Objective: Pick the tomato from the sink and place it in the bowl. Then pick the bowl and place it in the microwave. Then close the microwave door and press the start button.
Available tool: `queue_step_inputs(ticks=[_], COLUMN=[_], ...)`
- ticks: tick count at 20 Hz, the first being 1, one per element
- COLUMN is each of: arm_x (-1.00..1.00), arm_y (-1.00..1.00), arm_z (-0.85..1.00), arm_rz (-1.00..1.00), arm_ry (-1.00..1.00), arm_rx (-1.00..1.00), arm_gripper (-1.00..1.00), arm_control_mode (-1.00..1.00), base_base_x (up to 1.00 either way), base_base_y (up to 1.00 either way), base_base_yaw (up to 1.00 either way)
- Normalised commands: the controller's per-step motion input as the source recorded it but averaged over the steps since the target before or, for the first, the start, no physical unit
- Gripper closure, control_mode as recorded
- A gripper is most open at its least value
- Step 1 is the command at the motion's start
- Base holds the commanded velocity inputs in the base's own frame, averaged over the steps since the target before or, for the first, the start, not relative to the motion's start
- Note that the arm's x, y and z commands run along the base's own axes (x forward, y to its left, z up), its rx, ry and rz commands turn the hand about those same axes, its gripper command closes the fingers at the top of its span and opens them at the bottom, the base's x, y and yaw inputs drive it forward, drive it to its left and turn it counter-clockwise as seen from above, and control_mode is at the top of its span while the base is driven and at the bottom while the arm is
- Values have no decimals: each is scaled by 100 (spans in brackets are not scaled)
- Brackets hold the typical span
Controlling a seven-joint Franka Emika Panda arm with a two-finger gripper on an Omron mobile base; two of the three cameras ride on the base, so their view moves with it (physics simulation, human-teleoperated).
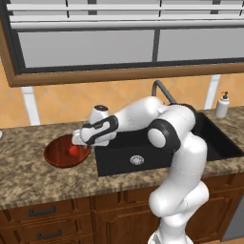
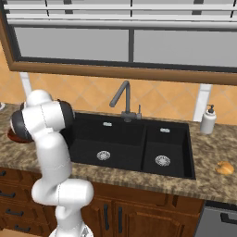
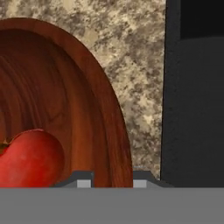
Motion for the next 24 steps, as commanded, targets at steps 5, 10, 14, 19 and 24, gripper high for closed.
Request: queue_step_inputs(ticks=[5,10,14,19,24], arm_x=[-2,-8,-29,-37,-41], arm_y=[-33,-20,-26,-48,-65], arm_z=[38,44,76,75,63], arm_rz=[-13,-18,-24,-31,-42], arm_ry=[2,1,0,0,-3], arm_rx=[7,13,1,-2,0], arm_gripper=[100,100,100,100,100], arm_control_mode=[-100,-100,-100,-100,-100], base_base_x=[0,0,0,0,0], base_base_y=[0,0,0,0,0], base_base_yaw=[0,0,0,0,0])
